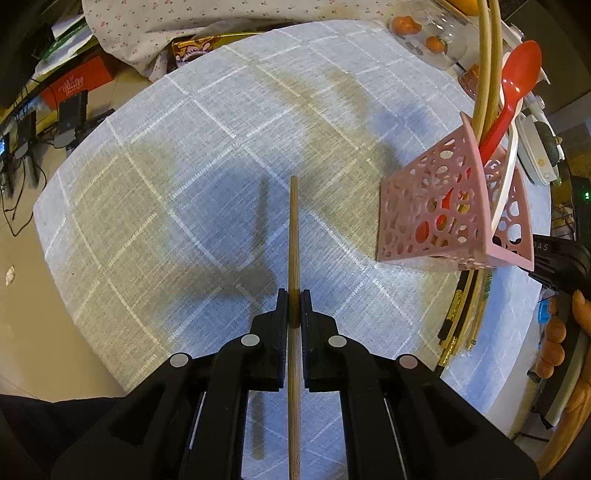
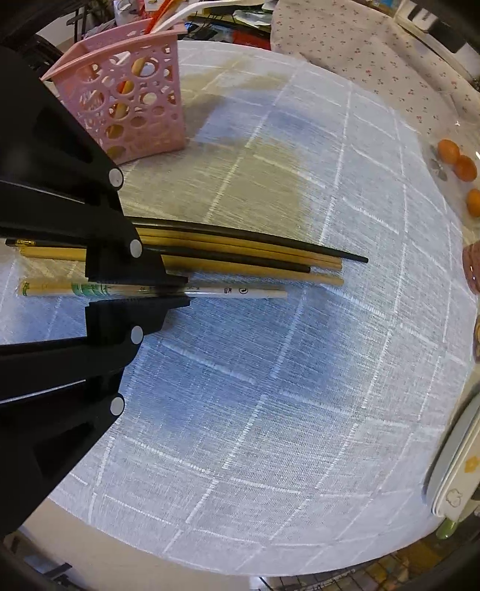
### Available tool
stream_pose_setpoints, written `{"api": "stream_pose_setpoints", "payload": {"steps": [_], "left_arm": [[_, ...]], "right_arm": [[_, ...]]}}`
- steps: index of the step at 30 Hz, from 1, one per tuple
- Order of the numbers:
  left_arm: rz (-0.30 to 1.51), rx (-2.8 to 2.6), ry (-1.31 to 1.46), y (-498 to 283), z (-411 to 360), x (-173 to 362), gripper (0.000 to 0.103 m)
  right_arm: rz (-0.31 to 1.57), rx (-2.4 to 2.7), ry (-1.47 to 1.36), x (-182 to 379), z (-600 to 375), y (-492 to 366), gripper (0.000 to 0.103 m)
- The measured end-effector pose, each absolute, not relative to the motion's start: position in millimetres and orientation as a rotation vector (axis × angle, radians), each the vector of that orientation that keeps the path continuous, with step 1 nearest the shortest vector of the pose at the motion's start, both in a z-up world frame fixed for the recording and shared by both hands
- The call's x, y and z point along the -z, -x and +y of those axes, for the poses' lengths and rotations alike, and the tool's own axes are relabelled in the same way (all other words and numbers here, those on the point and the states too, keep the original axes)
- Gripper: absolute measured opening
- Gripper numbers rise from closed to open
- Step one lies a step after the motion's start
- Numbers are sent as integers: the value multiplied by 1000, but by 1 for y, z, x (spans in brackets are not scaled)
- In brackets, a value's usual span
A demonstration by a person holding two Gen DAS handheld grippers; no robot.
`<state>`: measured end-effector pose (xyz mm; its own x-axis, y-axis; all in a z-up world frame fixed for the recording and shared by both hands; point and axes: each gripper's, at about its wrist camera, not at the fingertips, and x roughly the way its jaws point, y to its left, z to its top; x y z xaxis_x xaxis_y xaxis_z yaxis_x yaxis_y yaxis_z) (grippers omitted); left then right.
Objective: Organize utensils
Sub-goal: 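Grasp the paper-wrapped chopstick from the bundle with the right gripper, then lift the wooden chopstick with the left gripper while the right lifts the wrapped chopstick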
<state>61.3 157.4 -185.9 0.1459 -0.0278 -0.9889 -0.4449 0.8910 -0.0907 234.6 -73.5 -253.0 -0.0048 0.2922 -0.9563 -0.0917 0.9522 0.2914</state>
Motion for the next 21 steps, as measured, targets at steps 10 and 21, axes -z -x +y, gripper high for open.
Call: {"api": "stream_pose_setpoints", "payload": {"steps": [10,21], "left_arm": [[1409,-293,409,-59,149,183,5],[1399,-273,410,-56,129,169,5]], "right_arm": [[1560,-356,-215,243,-88,-222,5],[1579,-405,-203,240,-91,-197,6]]}}
